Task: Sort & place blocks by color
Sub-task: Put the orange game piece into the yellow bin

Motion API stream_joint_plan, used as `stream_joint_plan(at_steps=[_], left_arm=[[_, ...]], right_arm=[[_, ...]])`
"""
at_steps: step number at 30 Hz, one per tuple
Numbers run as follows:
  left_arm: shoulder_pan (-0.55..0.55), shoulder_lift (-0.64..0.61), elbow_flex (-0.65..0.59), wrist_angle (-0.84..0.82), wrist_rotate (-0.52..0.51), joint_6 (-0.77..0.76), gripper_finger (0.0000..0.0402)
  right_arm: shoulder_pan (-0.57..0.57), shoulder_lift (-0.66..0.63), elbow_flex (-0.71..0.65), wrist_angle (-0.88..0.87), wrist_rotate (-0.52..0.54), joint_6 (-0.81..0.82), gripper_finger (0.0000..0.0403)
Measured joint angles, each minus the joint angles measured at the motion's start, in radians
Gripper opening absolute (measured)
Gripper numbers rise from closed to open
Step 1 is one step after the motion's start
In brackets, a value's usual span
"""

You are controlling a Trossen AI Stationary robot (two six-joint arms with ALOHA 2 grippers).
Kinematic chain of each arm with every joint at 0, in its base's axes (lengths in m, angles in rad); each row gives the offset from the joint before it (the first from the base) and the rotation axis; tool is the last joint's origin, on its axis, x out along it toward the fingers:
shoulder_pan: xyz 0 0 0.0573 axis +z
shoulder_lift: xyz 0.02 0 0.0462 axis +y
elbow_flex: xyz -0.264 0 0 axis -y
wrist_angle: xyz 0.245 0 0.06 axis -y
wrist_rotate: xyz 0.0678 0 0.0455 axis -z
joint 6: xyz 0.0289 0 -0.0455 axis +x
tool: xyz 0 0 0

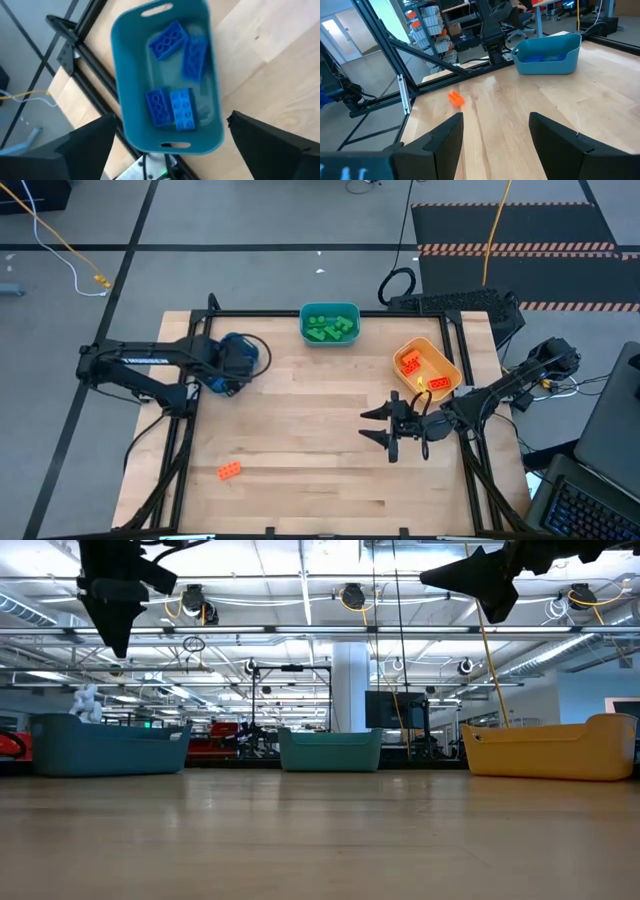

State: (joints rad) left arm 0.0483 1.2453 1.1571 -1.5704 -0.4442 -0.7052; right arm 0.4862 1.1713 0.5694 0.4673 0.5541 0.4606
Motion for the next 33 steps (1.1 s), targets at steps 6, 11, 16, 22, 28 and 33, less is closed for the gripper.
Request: stream_joint_plan(at_steps=[6,11,16,22,28,33], left_arm=[[-0.013,0.0,-0.004,0.007,0.097,-0.044,0.0335],[-0.118,0.0,-0.004,0.048,0.247,-0.096,0.029],[-0.294,0.0,-0.004,0.145,0.346,-0.168,0.0274],[-0.552,0.018,-0.004,0.36,0.309,-0.273,0.0279],[-0.739,0.113,-0.004,0.368,0.325,-0.388,0.028],[-0.841,0.211,-0.004,0.355,0.376,-0.406,0.028]], right_arm=[[0.0,0.0,0.0,-0.001,0.0,0.0,0.0219],[0.0,0.0,0.0,-0.003,0.0,0.0,0.0219],[0.0,0.0,0.0,-0.007,0.0,0.0,0.0219],[0.0,0.0,0.0,-0.007,0.0,0.004,0.0219],[0.002,0.0,0.0,-0.008,0.0,0.025,0.0219],[0.021,0.0,0.0,-0.008,0.0,0.025,0.0219]])
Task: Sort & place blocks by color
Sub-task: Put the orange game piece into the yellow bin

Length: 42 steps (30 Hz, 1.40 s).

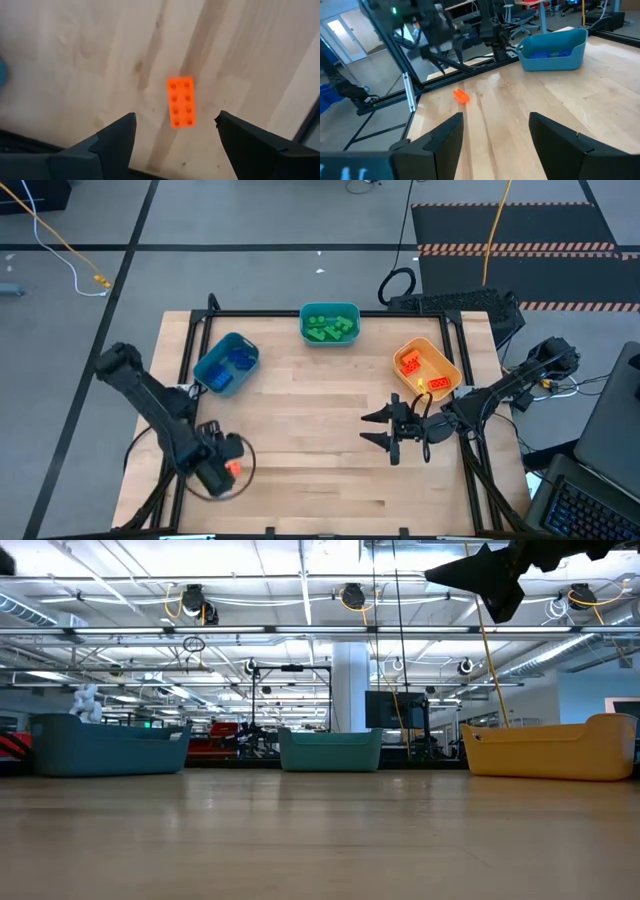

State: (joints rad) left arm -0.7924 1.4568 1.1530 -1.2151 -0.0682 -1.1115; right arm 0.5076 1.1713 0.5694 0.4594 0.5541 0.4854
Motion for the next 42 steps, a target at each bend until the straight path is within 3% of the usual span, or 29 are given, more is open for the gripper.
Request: stream_joint_plan(at_steps=[10,16,21,33,42], left_arm=[[-0.083,0.208,0.0,0.008,0.019,-0.079,0.028],[-0.087,0.301,0.0,0.013,0.12,-0.056,0.028],[-0.089,0.308,0.0,0.014,0.138,-0.054,0.028],[-0.093,0.308,-0.006,0.051,0.068,-0.107,0.028],[-0.092,0.308,-0.142,0.158,0.131,-0.122,0.028]], right_arm=[[0.021,0.0,0.0,0.0,0.053,0.0,0.0219],[0.021,0.0,0.0,0.001,0.055,0.0,0.0219],[0.021,0.0,0.0,0.001,0.055,0.0,0.0219],[0.037,0.0,0.0,0.008,0.055,-0.001,0.0219],[0.038,0.0,0.0,0.008,0.055,-0.001,0.0219]])
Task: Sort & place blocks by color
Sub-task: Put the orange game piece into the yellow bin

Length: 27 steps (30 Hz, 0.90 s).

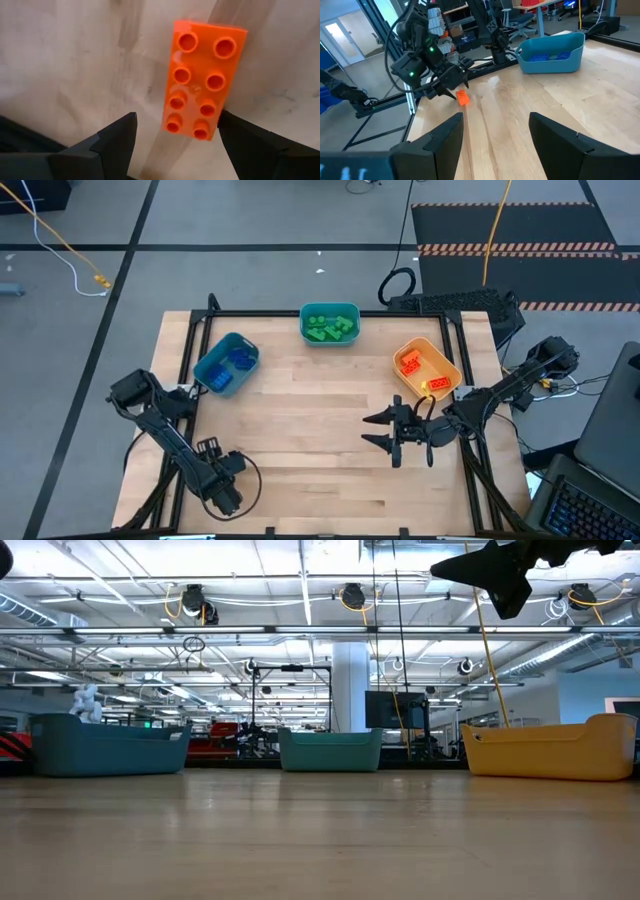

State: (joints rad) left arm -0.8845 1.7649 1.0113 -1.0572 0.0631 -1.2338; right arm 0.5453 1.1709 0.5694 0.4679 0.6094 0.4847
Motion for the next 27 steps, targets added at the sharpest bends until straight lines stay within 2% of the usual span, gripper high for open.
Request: stream_joint_plan(at_steps=[5,9,12,16,17,21,27], left_arm=[[0.006,-0.023,-0.067,0.135,0.001,0.002,0.028],[0.011,-0.034,-0.073,0.134,0.002,0.005,0.0268],[0.017,-0.052,-0.073,0.134,0.0,0.01,0.0231],[0.04,-0.082,-0.076,0.152,-0.034,0.031,0.0137],[0.048,-0.089,-0.076,0.153,-0.037,0.041,0.013],[0.085,-0.129,-0.074,0.159,-0.03,0.086,0.0131],[0.191,-0.236,-0.073,0.202,-0.085,0.199,0.0131]], right_arm=[[0.0,0.0,0.0,0.0,0.0,-0.005,0.0219],[0.0,0.0,0.0,0.0,0.001,-0.006,0.0219],[0.0,0.0,0.0,0.0,0.001,-0.006,0.0219],[0.0,0.0,0.0,-0.001,0.021,-0.01,0.0219],[0.0,0.0,0.0,0.0,0.027,-0.009,0.0219],[0.0,0.0,0.0,-0.001,0.045,-0.008,0.0219],[-0.001,0.0,0.0,-0.001,0.046,-0.01,0.0219]])
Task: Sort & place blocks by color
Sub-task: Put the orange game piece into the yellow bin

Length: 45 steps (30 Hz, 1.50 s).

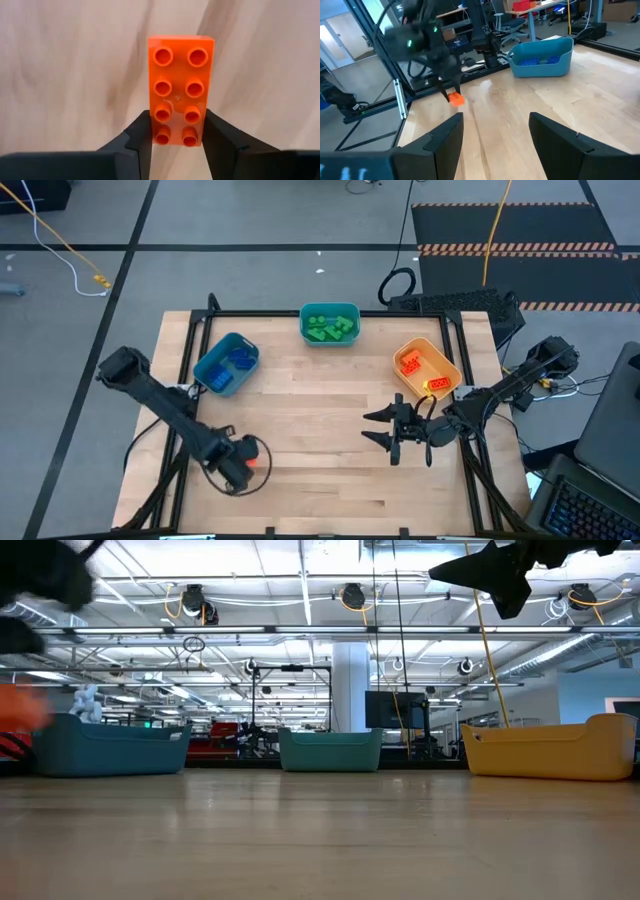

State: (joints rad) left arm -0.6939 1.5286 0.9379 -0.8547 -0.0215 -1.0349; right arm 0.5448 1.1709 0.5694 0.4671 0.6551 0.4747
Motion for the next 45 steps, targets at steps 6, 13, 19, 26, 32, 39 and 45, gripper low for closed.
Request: stream_joint_plan(at_steps=[6,13,19,26,32,39,45], left_arm=[[0.125,-0.126,0.001,0.256,-0.215,0.25,0.0131],[0.216,-0.154,0.002,0.691,-0.34,0.616,0.0131],[0.271,-0.128,0.001,0.898,-0.335,0.759,0.0131],[0.299,-0.049,0.002,1.085,-0.301,0.799,0.0131],[0.326,-0.007,0.002,1.118,-0.298,0.8,0.0131],[0.356,-0.009,0.002,1.143,-0.298,0.834,0.0131],[0.366,0.012,0.002,1.148,-0.296,0.845,0.0131]], right_arm=[[-0.017,0.04,0.0,0.069,0.116,-0.052,0.0219],[-0.048,0.199,0.0,0.506,0.077,-0.33,0.0219],[-0.079,0.315,0.005,0.828,-0.134,-0.425,0.0219],[-0.104,0.374,0.045,0.829,-0.137,-0.474,0.0219],[-0.106,0.382,0.071,0.803,-0.164,-0.514,0.0224],[-0.113,0.382,0.071,0.779,-0.192,-0.514,0.0255],[-0.14,0.382,0.071,0.759,-0.189,-0.489,0.0274]])
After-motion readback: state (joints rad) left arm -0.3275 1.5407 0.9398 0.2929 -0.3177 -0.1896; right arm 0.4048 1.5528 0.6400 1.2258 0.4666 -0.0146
